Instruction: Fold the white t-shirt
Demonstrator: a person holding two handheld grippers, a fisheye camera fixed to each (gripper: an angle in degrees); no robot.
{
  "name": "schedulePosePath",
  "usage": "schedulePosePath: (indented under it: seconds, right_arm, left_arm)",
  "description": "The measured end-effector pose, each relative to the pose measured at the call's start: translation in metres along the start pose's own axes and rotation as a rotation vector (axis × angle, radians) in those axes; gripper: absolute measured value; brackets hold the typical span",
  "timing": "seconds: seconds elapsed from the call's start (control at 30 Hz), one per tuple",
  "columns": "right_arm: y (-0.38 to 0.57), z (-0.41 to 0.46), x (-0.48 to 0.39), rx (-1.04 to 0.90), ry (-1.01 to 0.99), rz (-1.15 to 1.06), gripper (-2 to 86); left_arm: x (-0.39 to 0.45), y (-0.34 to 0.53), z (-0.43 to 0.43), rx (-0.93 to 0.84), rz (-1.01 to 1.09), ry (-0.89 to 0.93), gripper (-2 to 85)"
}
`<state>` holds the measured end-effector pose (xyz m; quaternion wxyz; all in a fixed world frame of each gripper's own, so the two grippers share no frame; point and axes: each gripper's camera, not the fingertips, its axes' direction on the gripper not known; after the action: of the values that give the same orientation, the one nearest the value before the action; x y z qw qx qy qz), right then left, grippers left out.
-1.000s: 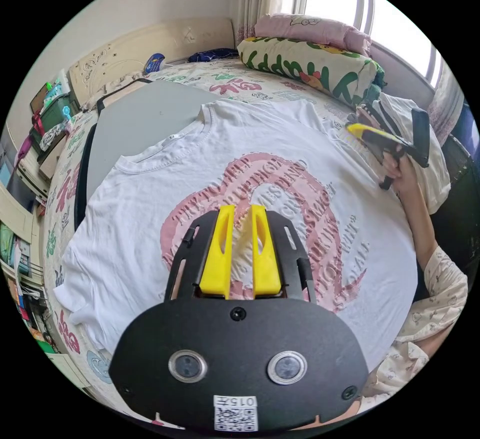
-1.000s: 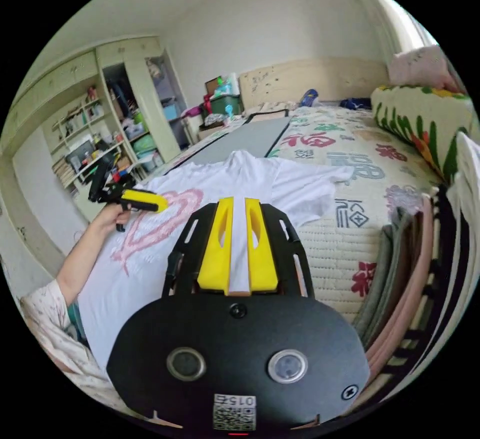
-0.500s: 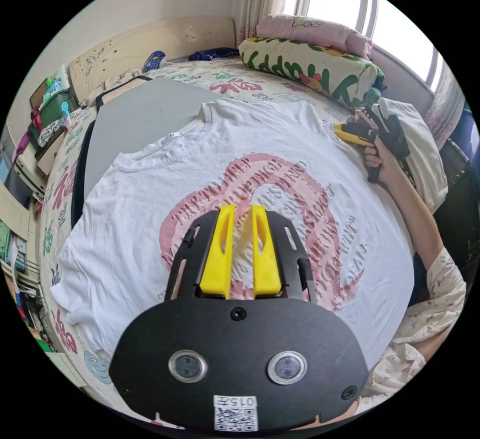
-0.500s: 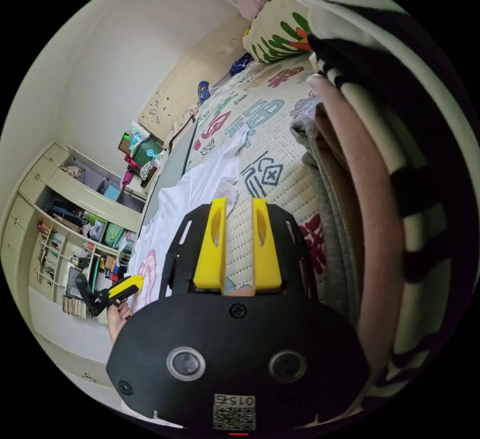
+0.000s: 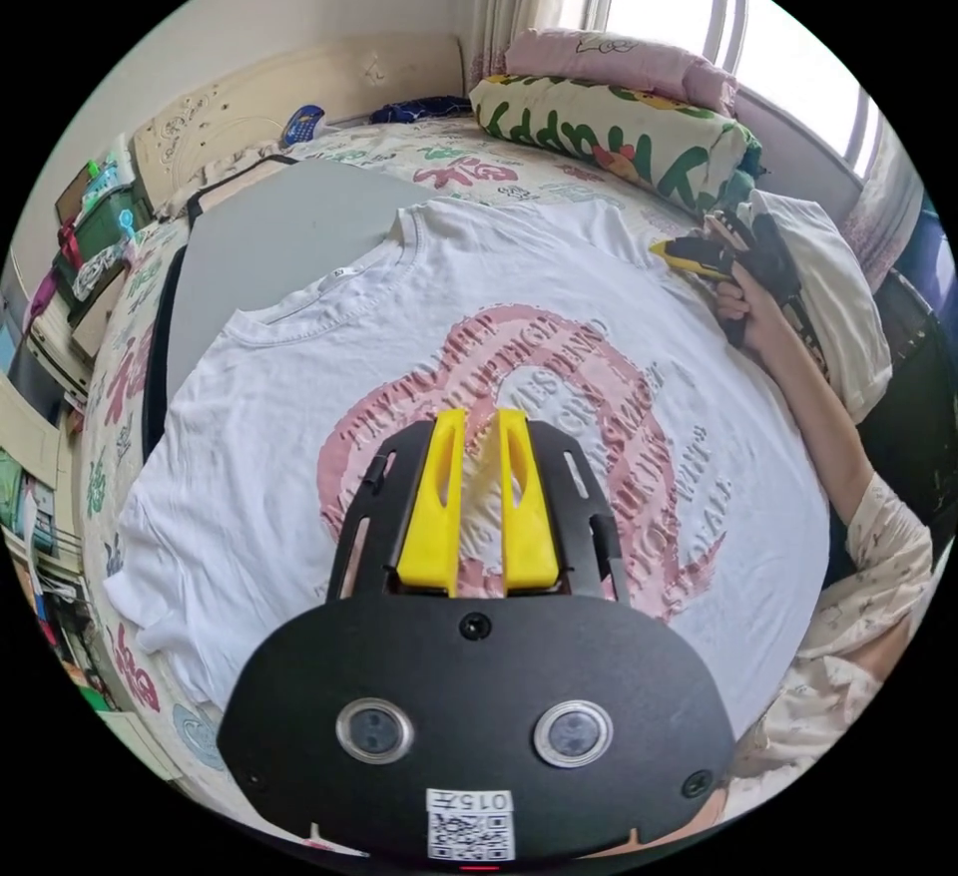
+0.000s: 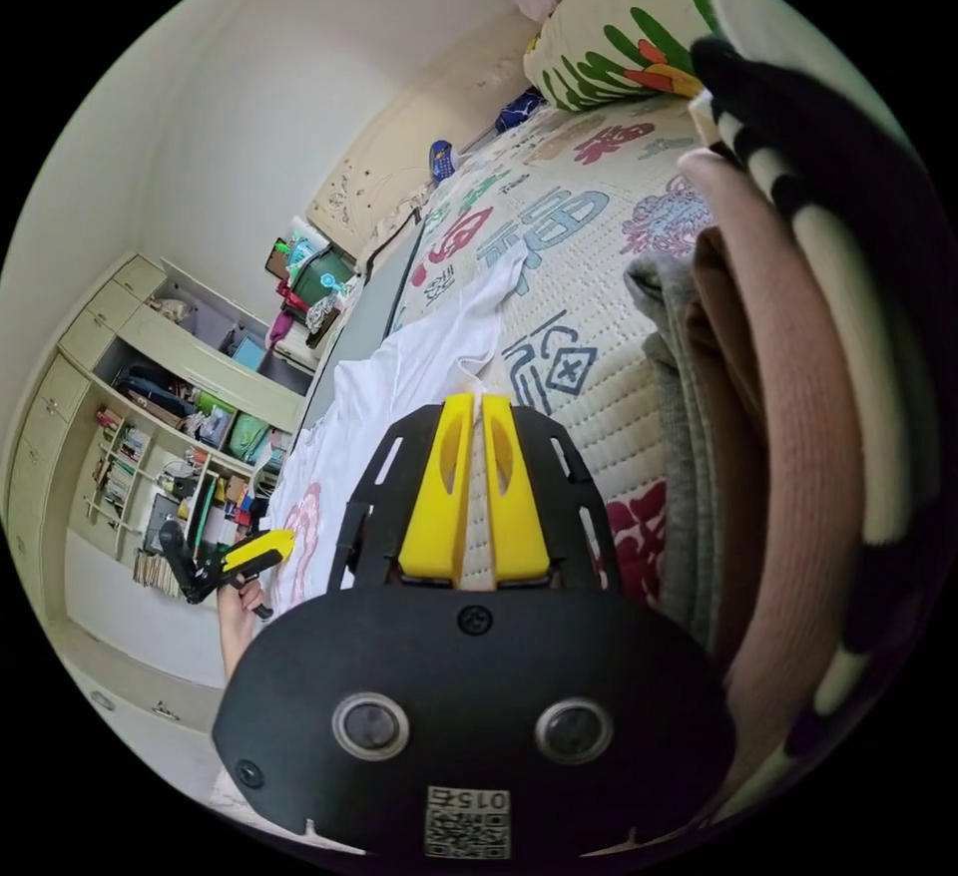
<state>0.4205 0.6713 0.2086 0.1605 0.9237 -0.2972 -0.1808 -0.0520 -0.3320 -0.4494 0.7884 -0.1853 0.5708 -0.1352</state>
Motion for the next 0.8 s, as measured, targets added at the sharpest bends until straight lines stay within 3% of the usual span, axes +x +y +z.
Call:
schedulePosePath:
  seconds: [0.1, 0.17, 0.3, 0.43, 0.57, 0.8]
  right_arm:
    - [-0.004, -0.009, 0.0, 0.014, -0.055, -0.035, 0.5]
    - [-0.011, -0.012, 0.003, 0.017, -0.048, -0.021, 0.4]
    - [-0.021, -0.015, 0.012, 0.02, -0.024, 0.031, 0.4]
    - [-0.027, -0.021, 0.025, 0.024, -0.045, 0.07, 0.4]
    - [-0.026, -0.028, 0.042, 0.026, -0.116, 0.093, 0.4]
    - [-0.025, -0.038, 0.087, 0.04, -0.204, 0.192, 0.4]
  left_arm:
    - [0.01, 0.005, -0.03, 0.156, -0.098, -0.191, 0.5]
    - [0.032, -0.016, -0.047, 0.242, -0.006, -0.147, 0.5]
    - [0.068, -0.09, -0.034, 0.216, 0.096, -0.074, 2.4]
    - [0.121, -0.19, 0.025, 0.175, 0.093, 0.03, 4.4]
    - [0.178, -0.27, 0.121, 0.115, 0.058, -0.053, 3.6]
    - [0.204, -0.363, 0.218, 0.044, -0.028, 0.069, 6.5]
